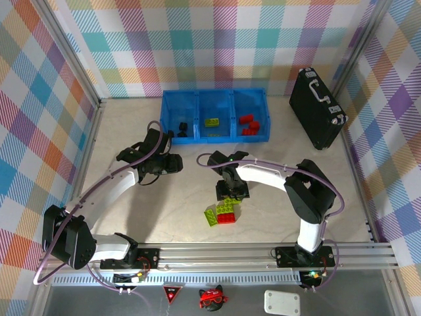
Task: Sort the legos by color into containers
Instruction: Pick up the lego from the bottom-center of the table.
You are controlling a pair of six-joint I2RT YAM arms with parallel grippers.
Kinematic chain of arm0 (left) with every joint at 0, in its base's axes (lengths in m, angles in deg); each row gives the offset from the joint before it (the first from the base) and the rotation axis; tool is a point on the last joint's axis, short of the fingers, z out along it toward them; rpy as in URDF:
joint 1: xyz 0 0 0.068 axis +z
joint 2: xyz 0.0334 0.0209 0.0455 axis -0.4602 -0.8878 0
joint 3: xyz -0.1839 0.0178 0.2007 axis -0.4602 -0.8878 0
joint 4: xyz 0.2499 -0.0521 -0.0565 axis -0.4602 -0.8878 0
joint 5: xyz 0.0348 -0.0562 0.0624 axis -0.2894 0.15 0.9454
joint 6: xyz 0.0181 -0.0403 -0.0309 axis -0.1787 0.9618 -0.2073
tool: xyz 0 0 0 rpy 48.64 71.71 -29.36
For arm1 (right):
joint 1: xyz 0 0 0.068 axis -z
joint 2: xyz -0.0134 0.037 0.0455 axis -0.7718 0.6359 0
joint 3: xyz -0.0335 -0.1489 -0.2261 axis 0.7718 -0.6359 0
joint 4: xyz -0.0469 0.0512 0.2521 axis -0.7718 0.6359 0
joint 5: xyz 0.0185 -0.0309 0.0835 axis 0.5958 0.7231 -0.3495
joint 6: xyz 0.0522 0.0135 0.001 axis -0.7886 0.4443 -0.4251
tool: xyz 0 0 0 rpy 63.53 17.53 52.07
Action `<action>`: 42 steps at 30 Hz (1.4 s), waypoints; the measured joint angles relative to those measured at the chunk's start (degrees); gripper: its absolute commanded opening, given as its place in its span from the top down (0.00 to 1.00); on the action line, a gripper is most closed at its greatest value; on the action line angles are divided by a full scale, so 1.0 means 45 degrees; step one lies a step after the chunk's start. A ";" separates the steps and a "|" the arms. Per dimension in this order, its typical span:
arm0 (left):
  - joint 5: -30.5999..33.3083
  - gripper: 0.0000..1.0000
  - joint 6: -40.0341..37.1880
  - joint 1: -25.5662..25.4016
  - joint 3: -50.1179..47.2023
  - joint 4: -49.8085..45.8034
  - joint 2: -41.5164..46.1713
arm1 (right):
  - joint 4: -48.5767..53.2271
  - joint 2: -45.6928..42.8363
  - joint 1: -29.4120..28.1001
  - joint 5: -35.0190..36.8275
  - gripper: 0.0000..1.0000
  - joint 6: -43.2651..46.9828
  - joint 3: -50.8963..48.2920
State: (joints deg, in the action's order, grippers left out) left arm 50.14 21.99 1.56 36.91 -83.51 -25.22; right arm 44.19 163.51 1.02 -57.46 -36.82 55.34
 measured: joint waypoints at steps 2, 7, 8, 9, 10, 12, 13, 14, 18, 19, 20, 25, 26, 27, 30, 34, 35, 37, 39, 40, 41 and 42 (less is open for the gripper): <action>0.0000 0.49 -0.0005 0.0000 0.0000 0.0000 0.0000 | 0.0005 0.0005 0.0000 0.0005 0.31 0.0000 0.0000; 0.0000 0.49 -0.0005 -0.0005 0.0005 0.0000 -0.0015 | 0.0015 0.0029 0.0000 0.0068 0.31 0.0000 0.0000; -0.0005 0.49 -0.0005 -0.0010 0.0015 0.0000 -0.0029 | 0.0015 0.0029 0.0000 0.0092 0.31 0.0000 0.0000; -0.0005 0.49 -0.0005 -0.0024 0.0024 0.0000 -0.0039 | 0.0019 0.0029 -0.0010 0.0107 0.31 0.0000 0.0000; 0.0000 0.49 -0.0005 -0.0044 0.0024 0.0005 -0.0049 | 0.0024 0.0029 -0.0010 0.0121 0.31 0.0000 0.0000; -0.0005 0.49 -0.0005 -0.0087 0.0029 0.0000 -0.0049 | 0.0039 0.0029 -0.0010 0.0160 0.29 0.0005 0.0000; -0.0005 0.49 -0.0005 -0.0097 0.0029 0.0000 -0.0049 | 0.0049 0.0029 -0.0010 0.0194 0.29 0.0000 0.0000; -0.0005 0.49 -0.0005 -0.0097 0.0034 0.0000 -0.0049 | 0.0049 0.0029 -0.0010 0.0223 0.29 0.0005 0.0000; 0.0000 0.49 -0.0005 -0.0112 0.0049 0.0000 -0.0049 | 0.0068 0.0029 -0.0010 0.0243 0.27 0.0010 0.0000; 0.0000 0.49 -0.0005 -0.0121 0.0049 0.0000 -0.0053 | 0.0068 0.0034 -0.0005 0.0238 0.27 0.0010 0.0000; 0.0000 0.49 -0.0005 -0.0126 0.0049 0.0000 -0.0053 | 0.0063 0.0039 -0.0005 0.0233 0.27 0.0010 0.0000; 0.0005 0.49 -0.0005 -0.0146 0.0053 0.0000 -0.0053 | 0.0024 0.0107 -0.0005 0.0097 0.24 0.0015 0.0029; 0.0000 0.50 -0.0005 -0.0146 0.0053 0.0000 -0.0063 | -0.0015 0.0126 -0.0010 0.0044 0.24 0.0034 0.0034; 0.0005 0.49 -0.0005 -0.0146 0.0053 0.0005 -0.0078 | -0.0068 0.0165 -0.0005 0.0015 0.24 0.0044 0.0039; 0.0053 0.50 -0.0005 -0.0146 0.0078 0.0005 -0.0160 | -0.0131 0.0452 -0.0005 -0.0015 0.24 0.0049 0.0034; 0.0102 0.49 -0.0005 -0.0146 0.0097 0.0000 -0.0194 | -0.0151 0.0675 -0.0005 -0.0019 0.24 0.0053 0.0034; 0.0102 0.50 -0.0005 -0.0146 0.0102 0.0005 -0.0194 | -0.0155 0.0685 -0.0005 -0.0019 0.24 0.0049 0.0034; 0.0102 0.50 -0.0005 -0.0146 0.0102 0.0000 -0.0199 | -0.0165 0.0685 -0.0005 -0.0049 0.25 0.0053 0.0034; 0.0102 0.50 -0.0005 -0.0151 0.0102 0.0000 -0.0199 | -0.0194 0.0685 -0.0005 -0.0053 0.27 0.0058 0.0034; 0.0102 0.49 -0.0005 -0.0151 0.0102 0.0005 -0.0209 | -0.0199 0.0685 -0.0005 -0.0053 0.28 0.0063 0.0034; 0.0102 0.49 -0.0005 -0.0155 0.0102 0.0005 -0.0219 | -0.0194 0.0685 -0.0005 -0.0053 0.28 0.0063 0.0034; 0.0102 0.50 -0.0005 -0.0155 0.0102 0.0000 -0.0243 | -0.0194 0.0685 -0.0005 -0.0049 0.29 0.0063 0.0034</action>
State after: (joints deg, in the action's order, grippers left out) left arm 50.60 21.97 0.86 37.37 -83.51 -26.31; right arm 43.32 166.60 1.00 -57.67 -36.53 55.49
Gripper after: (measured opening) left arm 0.504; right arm 0.719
